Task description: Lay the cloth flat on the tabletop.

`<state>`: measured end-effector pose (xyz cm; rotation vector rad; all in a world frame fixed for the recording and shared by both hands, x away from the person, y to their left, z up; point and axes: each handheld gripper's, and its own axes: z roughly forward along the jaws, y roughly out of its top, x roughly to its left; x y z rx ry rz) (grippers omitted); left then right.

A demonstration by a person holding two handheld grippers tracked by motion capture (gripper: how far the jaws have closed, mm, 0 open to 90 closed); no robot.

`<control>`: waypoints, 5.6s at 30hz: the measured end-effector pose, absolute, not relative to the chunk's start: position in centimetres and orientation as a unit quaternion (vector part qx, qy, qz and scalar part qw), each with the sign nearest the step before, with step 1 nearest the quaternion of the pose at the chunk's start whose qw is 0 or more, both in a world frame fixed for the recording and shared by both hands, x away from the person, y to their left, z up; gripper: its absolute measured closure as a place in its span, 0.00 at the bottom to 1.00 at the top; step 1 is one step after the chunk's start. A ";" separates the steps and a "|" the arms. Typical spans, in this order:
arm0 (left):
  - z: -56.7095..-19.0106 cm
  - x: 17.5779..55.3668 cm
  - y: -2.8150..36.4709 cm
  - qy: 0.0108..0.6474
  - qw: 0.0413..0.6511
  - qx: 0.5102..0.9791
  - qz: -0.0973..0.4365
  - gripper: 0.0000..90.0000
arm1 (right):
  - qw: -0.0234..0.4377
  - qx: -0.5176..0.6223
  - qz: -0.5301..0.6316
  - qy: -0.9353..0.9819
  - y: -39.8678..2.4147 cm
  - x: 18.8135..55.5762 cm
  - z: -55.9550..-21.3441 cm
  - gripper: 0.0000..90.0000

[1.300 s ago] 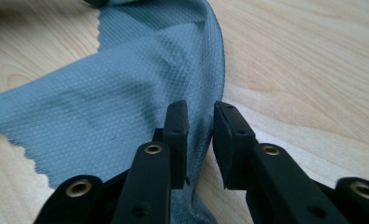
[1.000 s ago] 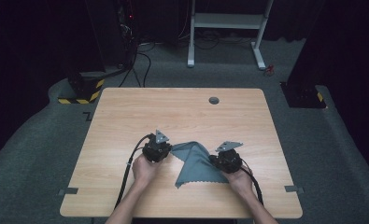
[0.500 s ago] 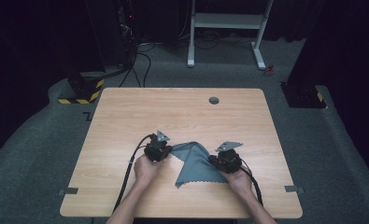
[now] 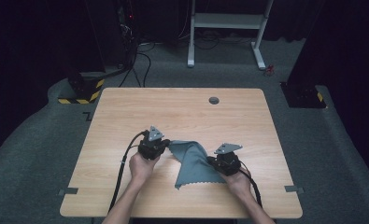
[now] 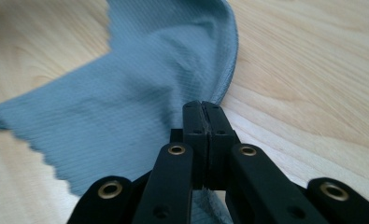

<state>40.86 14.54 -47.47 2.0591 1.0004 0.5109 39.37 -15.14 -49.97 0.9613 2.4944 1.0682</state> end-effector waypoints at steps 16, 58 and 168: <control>-52.0 36.5 16.5 0.390 0.381 0.817 0.184 0.99 | 0.091 0.226 0.350 0.904 -11.4 35.3 -51.1 0.94; -52.6 36.5 16.7 0.430 0.372 0.795 0.210 0.73 | 0.075 0.278 0.405 0.868 -9.0 39.1 -49.0 0.79; -51.1 40.0 10.8 0.393 0.336 0.833 0.198 0.67 | 0.100 0.408 0.371 0.828 -15.8 44.2 -49.6 0.79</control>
